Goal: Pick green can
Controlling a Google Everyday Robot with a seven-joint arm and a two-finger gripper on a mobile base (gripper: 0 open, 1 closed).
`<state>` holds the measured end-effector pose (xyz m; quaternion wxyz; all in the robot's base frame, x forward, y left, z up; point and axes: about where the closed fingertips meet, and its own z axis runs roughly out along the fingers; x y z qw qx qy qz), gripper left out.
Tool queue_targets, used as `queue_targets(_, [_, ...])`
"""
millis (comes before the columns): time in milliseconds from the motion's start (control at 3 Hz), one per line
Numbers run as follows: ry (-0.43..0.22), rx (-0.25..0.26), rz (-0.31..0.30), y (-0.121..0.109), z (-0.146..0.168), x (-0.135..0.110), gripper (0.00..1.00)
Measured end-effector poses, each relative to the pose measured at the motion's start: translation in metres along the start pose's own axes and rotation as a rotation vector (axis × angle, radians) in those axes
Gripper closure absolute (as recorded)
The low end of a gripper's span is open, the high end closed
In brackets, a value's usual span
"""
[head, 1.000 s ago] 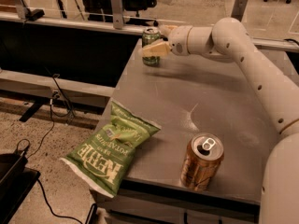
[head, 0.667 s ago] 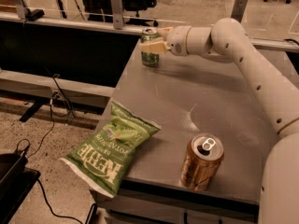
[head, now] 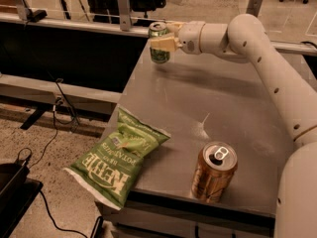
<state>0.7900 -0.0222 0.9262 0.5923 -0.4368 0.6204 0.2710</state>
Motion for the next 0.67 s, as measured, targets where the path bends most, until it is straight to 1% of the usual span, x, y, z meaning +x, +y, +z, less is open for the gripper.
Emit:
queue_targets(333, [-0.064,-0.014,-0.011,-0.004,-0.008,-0.024,1.0])
queue_targets(667, [-0.064,-0.078,0.01,-0.001,-0.008,-0.036,1.0])
